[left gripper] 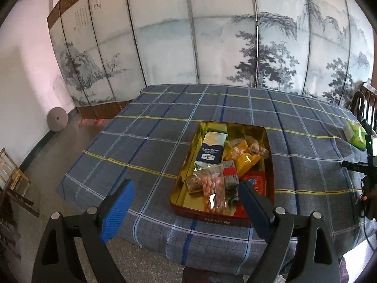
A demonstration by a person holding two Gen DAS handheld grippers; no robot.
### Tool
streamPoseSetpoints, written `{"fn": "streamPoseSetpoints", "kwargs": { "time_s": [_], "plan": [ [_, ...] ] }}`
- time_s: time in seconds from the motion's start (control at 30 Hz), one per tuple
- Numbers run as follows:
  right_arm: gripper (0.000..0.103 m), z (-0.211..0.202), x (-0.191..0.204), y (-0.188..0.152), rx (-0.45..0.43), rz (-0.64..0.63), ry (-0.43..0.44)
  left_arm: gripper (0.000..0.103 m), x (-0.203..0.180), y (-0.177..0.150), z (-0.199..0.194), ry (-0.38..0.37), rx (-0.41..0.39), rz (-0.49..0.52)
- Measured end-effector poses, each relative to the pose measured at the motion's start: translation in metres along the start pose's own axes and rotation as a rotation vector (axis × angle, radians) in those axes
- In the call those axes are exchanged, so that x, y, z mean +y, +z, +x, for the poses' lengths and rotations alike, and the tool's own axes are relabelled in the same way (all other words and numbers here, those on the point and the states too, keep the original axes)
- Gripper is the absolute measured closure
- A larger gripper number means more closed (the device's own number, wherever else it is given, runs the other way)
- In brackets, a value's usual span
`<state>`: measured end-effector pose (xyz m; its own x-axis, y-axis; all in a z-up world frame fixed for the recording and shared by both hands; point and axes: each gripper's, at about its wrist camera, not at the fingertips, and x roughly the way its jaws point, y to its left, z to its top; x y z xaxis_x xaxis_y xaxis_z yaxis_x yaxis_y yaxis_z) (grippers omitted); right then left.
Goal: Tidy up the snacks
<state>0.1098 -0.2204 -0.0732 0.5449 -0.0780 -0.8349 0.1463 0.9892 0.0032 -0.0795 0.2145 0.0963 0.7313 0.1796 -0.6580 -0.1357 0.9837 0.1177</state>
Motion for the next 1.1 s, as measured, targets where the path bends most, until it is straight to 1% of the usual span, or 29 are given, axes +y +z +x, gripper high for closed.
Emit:
{"fn": "streamPoseSetpoints", "kwargs": {
  "time_s": [0.07, 0.17, 0.3, 0.5, 0.6, 0.67, 0.77, 0.9, 1.03, 1.1],
  "plan": [
    [0.0, 0.005, -0.005, 0.006, -0.021, -0.017, 0.015, 0.012, 0.001, 0.002, 0.005, 0.001, 0.011, -0.004],
    [0.0, 0.007, -0.007, 0.007, -0.023, -0.027, 0.02, 0.012, 0.003, 0.003, 0.009, 0.008, 0.022, 0.001],
    [0.0, 0.007, -0.004, 0.007, -0.024, -0.027, 0.019, 0.012, 0.014, 0.002, 0.012, 0.014, 0.026, -0.021],
    [0.0, 0.007, -0.003, 0.007, -0.024, -0.027, 0.019, 0.012, 0.022, 0.003, 0.021, 0.021, 0.075, -0.029],
    [0.0, 0.007, -0.003, 0.007, -0.024, -0.027, 0.019, 0.012, 0.027, 0.0, 0.022, 0.045, 0.086, -0.036],
    [0.0, 0.007, -0.003, 0.007, -0.024, -0.027, 0.019, 0.012, 0.032, -0.001, 0.023, 0.047, 0.104, -0.043],
    [0.0, 0.007, -0.003, 0.006, -0.024, -0.026, 0.019, 0.012, 0.041, -0.002, 0.023, 0.076, 0.113, -0.053],
    [0.0, 0.006, -0.003, 0.006, -0.024, -0.027, 0.019, 0.012, 0.046, -0.004, 0.028, 0.091, 0.129, -0.06],
    [0.0, 0.006, -0.004, 0.006, -0.024, -0.026, 0.019, 0.012, 0.044, -0.005, 0.034, 0.091, 0.144, -0.053],
    [0.0, 0.006, -0.004, 0.006, -0.024, -0.026, 0.019, 0.012, 0.043, -0.005, 0.035, 0.08, 0.145, -0.055]
  ]
}}
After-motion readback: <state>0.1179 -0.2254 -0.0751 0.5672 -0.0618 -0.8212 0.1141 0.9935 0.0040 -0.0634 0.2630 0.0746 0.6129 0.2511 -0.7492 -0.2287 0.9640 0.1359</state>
